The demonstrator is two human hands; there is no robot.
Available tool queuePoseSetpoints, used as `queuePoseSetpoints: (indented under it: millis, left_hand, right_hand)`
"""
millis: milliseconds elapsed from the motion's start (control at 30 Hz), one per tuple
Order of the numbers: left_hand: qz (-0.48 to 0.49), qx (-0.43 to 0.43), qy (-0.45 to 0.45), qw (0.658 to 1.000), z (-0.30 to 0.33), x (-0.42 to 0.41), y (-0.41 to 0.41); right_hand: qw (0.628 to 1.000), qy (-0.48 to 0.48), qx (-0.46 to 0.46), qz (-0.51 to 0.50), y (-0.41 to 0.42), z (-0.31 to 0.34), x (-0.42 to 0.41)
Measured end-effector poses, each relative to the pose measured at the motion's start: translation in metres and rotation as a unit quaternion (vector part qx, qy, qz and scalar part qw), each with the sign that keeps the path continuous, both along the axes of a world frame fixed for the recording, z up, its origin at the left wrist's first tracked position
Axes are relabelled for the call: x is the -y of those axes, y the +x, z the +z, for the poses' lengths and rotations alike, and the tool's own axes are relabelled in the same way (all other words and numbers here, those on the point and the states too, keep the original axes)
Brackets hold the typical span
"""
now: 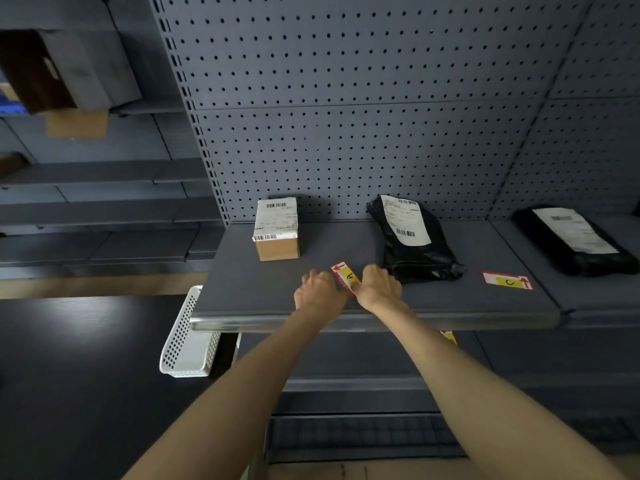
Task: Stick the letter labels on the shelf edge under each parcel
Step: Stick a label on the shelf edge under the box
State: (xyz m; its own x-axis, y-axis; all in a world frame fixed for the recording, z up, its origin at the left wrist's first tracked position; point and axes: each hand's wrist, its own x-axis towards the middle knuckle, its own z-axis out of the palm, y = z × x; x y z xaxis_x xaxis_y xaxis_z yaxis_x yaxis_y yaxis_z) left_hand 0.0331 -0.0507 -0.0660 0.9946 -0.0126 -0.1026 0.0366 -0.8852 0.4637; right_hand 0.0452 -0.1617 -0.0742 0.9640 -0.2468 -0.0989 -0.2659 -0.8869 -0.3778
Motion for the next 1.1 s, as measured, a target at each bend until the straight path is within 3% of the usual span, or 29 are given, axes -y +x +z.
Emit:
queuePoseSetpoints:
  millis: [300, 500, 767, 933, 1100]
  left_hand:
    - [0.052, -0.017, 0.042, 0.998, -0.003, 0.002, 0.015]
    - [0.052, -0.056, 0.071, 0.995, 0.001, 0.009, 0.027]
    - [0.000, -0.046, -0.065, 0.997, 0.005, -0.021, 0.030]
    - [-0.100, 0.004, -0.137, 0.985, 0.025, -0.067, 0.014]
    - [-0.109, 0.049, -0.134, 0.984, 0.034, -0.115, -0.009]
  right_hand:
    - [0.988, 0.156, -0.019, 0.016, 0.001, 0.001, 0.004]
    - [0.988, 0.147, 0.000, 0.041, 0.000, 0.002, 0.007]
    - [0.983, 0.047, 0.097, 0.151, -0.002, 0.007, 0.012]
    - [0.964, 0.078, 0.141, 0.210, -0.008, 0.025, -0.003]
    - [0.953, 0.135, 0.129, 0.240, -0.021, 0.036, -0.042]
